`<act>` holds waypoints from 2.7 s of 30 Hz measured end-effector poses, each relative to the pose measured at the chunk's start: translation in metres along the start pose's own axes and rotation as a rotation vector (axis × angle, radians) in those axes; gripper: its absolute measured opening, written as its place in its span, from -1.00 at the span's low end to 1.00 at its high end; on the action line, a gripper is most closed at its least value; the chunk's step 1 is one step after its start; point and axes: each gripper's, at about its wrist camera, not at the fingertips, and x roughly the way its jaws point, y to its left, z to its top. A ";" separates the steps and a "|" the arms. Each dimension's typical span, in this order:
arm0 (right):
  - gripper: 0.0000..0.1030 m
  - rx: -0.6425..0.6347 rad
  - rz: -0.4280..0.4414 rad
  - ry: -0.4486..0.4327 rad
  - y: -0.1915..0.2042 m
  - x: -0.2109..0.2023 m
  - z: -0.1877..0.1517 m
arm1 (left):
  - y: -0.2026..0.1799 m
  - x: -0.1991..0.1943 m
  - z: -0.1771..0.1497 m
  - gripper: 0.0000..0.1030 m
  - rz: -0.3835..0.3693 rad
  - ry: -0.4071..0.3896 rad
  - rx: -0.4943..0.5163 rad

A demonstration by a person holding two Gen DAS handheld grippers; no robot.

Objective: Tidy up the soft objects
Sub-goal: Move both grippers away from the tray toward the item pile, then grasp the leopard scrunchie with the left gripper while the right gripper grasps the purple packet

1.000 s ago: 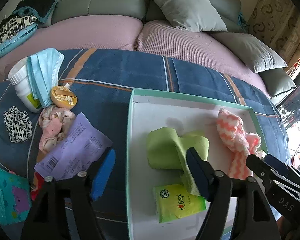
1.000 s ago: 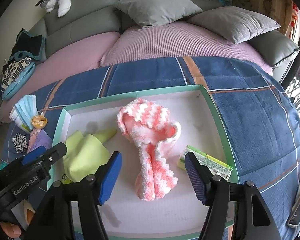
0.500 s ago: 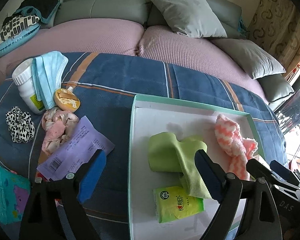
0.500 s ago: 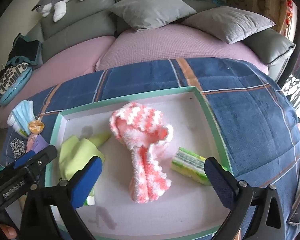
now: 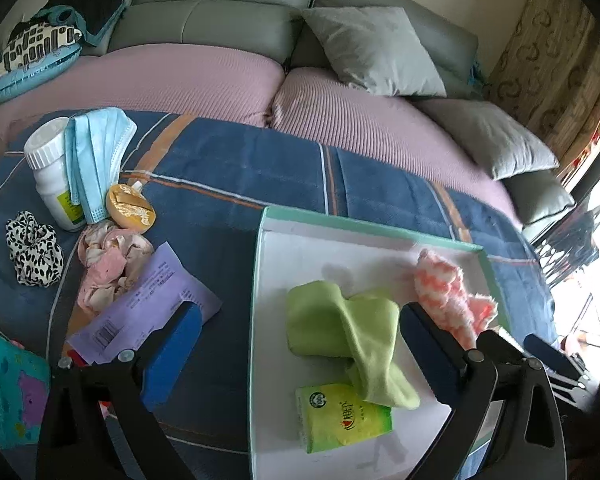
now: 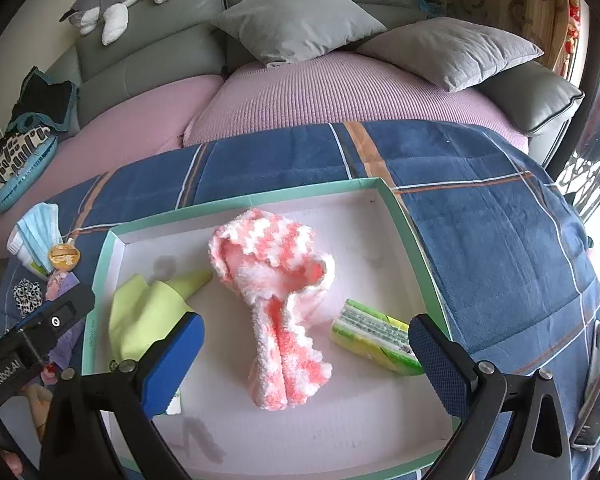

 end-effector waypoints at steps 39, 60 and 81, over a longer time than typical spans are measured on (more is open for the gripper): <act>1.00 -0.159 0.312 -0.067 0.140 -0.008 -0.003 | 0.146 -0.122 0.025 0.94 0.232 -0.318 -0.297; 1.00 -0.283 0.376 0.001 0.212 0.012 -0.018 | 0.220 -0.107 0.015 0.94 0.356 -0.203 -0.424; 0.89 -0.292 0.413 0.091 0.225 0.043 -0.019 | 0.208 -0.050 0.059 0.94 0.194 0.130 -0.274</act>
